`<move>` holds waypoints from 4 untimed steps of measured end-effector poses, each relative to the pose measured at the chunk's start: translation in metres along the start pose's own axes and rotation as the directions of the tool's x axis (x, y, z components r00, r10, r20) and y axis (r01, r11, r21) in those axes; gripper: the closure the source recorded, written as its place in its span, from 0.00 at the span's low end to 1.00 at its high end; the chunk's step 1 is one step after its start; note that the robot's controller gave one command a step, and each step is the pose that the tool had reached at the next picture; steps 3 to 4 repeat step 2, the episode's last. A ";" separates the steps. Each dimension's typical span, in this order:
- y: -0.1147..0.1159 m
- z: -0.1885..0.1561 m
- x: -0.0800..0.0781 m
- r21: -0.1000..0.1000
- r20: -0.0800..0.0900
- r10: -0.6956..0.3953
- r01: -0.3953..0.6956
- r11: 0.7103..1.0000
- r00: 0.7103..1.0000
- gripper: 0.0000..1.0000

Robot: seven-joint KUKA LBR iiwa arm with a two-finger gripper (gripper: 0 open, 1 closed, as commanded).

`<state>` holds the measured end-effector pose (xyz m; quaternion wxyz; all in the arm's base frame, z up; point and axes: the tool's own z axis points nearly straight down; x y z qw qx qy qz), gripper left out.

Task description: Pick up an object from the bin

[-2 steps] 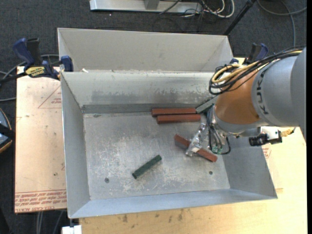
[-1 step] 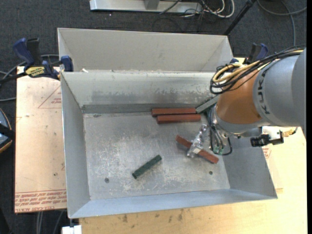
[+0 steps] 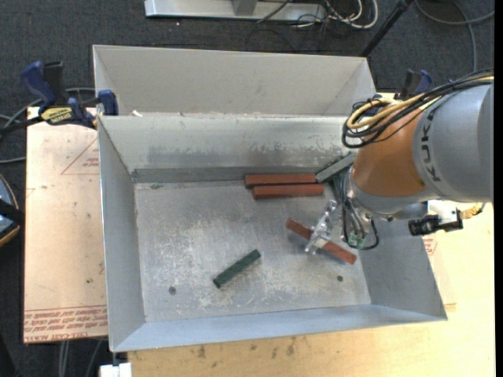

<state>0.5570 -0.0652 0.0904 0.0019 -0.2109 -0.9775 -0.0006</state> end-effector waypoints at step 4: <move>0.000 -0.044 -0.001 0.000 0.001 0.001 -0.001 1.000 1.000 1.00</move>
Offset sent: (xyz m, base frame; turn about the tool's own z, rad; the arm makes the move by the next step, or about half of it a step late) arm -0.0001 -0.0002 0.0241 0.0000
